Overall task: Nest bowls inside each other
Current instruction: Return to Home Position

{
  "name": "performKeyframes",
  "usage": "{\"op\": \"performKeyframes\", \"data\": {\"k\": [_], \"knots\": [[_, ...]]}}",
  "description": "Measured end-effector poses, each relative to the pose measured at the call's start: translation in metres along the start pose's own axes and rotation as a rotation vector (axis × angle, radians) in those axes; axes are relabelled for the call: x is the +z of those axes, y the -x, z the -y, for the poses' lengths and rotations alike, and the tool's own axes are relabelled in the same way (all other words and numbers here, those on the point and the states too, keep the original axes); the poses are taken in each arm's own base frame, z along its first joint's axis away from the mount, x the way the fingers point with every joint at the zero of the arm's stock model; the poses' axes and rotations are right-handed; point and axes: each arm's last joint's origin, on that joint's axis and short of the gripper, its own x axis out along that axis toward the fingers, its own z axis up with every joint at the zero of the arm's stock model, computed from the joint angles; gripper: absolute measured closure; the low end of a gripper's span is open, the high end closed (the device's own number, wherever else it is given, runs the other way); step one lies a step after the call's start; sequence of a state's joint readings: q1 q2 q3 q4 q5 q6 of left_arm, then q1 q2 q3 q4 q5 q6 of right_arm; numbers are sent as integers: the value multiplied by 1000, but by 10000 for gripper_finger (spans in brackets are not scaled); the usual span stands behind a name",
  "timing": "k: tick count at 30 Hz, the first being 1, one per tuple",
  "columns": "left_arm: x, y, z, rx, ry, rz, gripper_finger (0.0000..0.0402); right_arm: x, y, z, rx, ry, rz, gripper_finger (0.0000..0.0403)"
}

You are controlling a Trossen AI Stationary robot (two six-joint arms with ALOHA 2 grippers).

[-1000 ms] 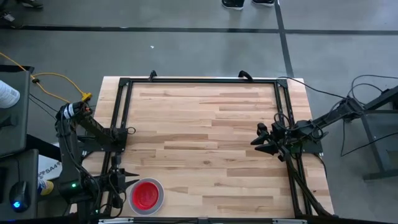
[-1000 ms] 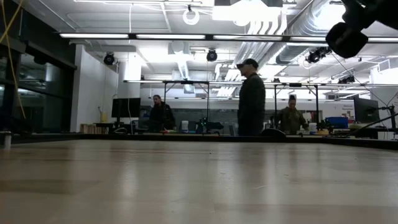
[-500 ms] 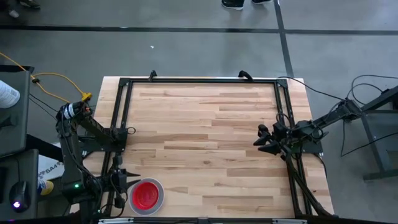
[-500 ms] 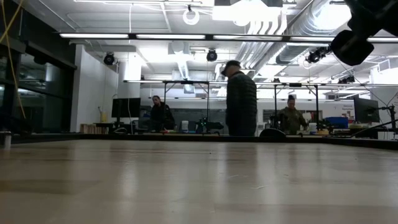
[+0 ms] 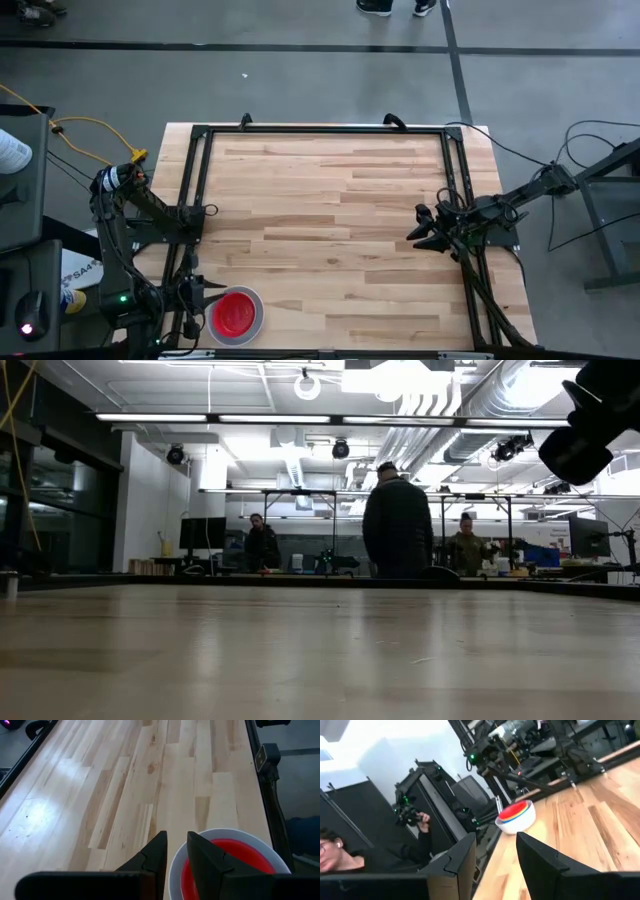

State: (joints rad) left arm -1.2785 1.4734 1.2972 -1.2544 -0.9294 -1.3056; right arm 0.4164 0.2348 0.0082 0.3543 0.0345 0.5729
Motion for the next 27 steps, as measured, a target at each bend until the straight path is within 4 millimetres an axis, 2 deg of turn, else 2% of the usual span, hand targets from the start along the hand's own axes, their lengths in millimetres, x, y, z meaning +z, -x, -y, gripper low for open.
{"op": "performKeyframes", "data": {"k": [6,15,27], "knots": [[0,0,0,-2,2,0,327,-5,5,3,-30,-5,-53,268],[1,0,2,-17,6,4,327,-4,15,4,-41,-1,-28,268],[2,0,7,-46,1,15,327,-10,15,7,-62,58,-98,268]]}}
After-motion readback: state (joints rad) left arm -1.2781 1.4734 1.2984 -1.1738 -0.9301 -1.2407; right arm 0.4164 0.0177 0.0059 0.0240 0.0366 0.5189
